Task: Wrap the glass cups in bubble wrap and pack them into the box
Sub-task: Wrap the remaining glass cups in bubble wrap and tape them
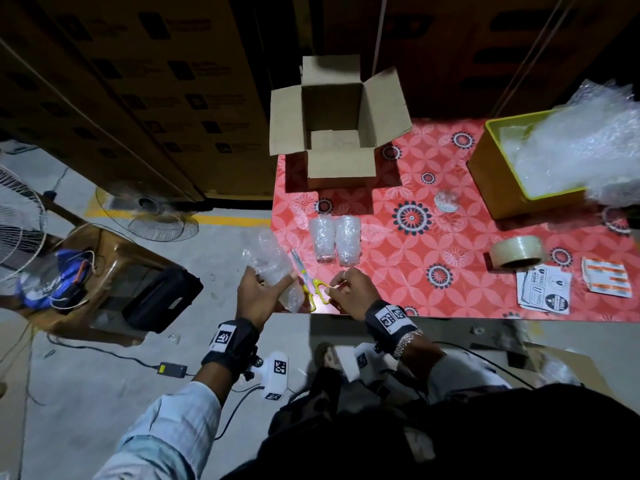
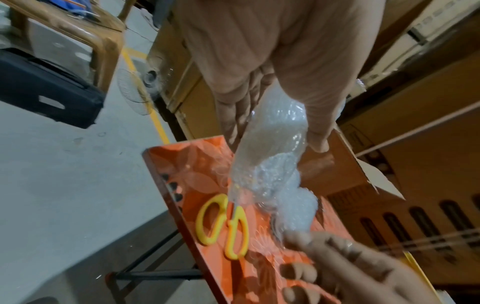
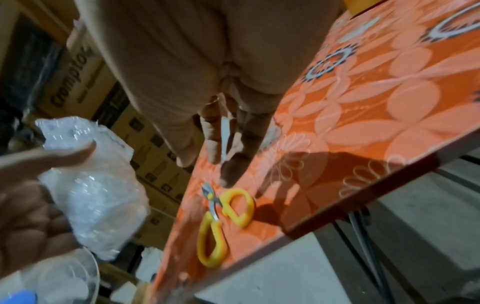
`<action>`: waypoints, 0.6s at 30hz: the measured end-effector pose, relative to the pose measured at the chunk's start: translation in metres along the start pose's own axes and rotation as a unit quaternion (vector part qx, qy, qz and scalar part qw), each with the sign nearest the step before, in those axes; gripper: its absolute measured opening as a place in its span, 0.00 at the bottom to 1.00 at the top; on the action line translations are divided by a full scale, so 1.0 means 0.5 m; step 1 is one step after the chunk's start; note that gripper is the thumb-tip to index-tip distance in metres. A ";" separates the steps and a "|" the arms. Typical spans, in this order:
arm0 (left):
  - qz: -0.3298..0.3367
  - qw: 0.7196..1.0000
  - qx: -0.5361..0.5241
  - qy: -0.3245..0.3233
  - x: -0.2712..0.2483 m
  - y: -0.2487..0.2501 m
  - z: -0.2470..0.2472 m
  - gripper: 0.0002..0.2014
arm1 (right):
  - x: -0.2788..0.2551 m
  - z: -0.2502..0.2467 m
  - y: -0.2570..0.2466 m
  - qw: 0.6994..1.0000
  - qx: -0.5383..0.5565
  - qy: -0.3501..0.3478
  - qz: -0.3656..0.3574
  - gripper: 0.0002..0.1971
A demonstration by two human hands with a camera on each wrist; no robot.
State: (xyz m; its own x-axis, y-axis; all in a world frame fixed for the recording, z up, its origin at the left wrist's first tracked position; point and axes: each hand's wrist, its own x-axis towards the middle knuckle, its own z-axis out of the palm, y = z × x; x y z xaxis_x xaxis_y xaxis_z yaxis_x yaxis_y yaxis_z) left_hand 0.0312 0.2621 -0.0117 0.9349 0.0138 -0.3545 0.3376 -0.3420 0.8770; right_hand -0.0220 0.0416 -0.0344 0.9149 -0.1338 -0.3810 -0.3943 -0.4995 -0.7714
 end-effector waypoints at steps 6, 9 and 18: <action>0.105 0.979 -0.011 -0.172 -0.013 0.073 0.139 0.38 | -0.065 -0.142 -0.022 0.988 0.123 0.034 -0.091 0.15; 0.114 0.972 0.006 -0.205 -0.014 0.103 0.219 0.35 | -0.073 -0.202 -0.015 0.980 0.143 0.056 -0.128 0.22; 0.159 0.962 0.001 -0.224 -0.001 0.175 0.412 0.33 | -0.022 -0.319 0.103 0.961 0.197 0.181 -0.075 0.05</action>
State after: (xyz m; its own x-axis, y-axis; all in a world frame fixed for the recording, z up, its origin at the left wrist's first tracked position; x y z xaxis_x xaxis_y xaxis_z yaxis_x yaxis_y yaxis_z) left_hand 0.0377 0.0388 -0.0015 0.8497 -0.4978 -0.1739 0.0424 -0.2643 0.9635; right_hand -0.0386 -0.1189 0.0115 0.9061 -0.4103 -0.1036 -0.1931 -0.1829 -0.9640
